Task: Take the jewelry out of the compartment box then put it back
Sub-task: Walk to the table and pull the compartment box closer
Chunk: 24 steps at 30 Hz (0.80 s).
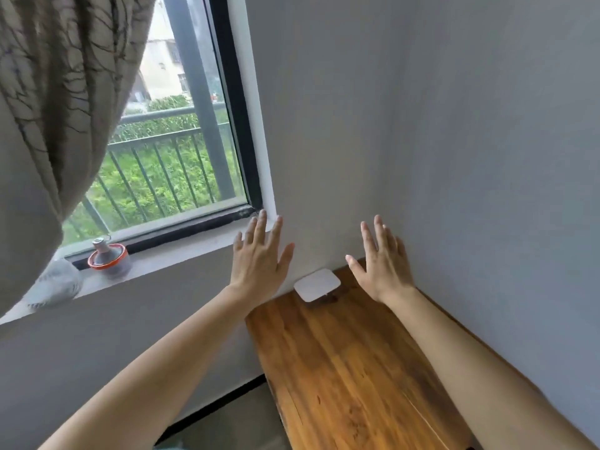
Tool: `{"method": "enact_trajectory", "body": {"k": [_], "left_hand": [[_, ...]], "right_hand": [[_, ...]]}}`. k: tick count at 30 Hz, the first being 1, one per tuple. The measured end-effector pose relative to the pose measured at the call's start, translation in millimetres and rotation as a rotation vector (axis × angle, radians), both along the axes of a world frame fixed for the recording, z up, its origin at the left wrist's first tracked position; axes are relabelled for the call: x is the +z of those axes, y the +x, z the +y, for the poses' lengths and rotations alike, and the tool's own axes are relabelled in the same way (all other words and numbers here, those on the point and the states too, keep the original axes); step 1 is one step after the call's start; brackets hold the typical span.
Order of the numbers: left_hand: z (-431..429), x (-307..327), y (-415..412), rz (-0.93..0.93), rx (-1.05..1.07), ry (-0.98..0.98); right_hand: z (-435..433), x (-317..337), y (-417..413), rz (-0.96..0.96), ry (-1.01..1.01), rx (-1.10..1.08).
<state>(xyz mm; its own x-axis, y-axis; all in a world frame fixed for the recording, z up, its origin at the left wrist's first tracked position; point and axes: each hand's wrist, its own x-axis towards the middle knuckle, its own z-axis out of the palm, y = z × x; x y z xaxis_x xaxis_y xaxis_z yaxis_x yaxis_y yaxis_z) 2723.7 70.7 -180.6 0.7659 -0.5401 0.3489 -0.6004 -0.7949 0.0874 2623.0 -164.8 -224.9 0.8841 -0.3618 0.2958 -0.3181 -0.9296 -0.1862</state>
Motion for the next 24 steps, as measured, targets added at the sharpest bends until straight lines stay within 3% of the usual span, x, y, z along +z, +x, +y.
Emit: {"method": "enact_trajectory", "body": {"k": [7,17,24], "left_hand": [[-73,-57,104,0.096,-0.156,0.028],[-150,-237,185,0.407,-0.349,0.168],[-138,-383,183,0.423,-0.546,0.298]], "right_hand": [[-44,-50,53,0.046,0.021,-0.146],[-73,-206,89,0.266,0.136,-0.496],[-34,-342,100,0.319,0.243,-0.563]]}}
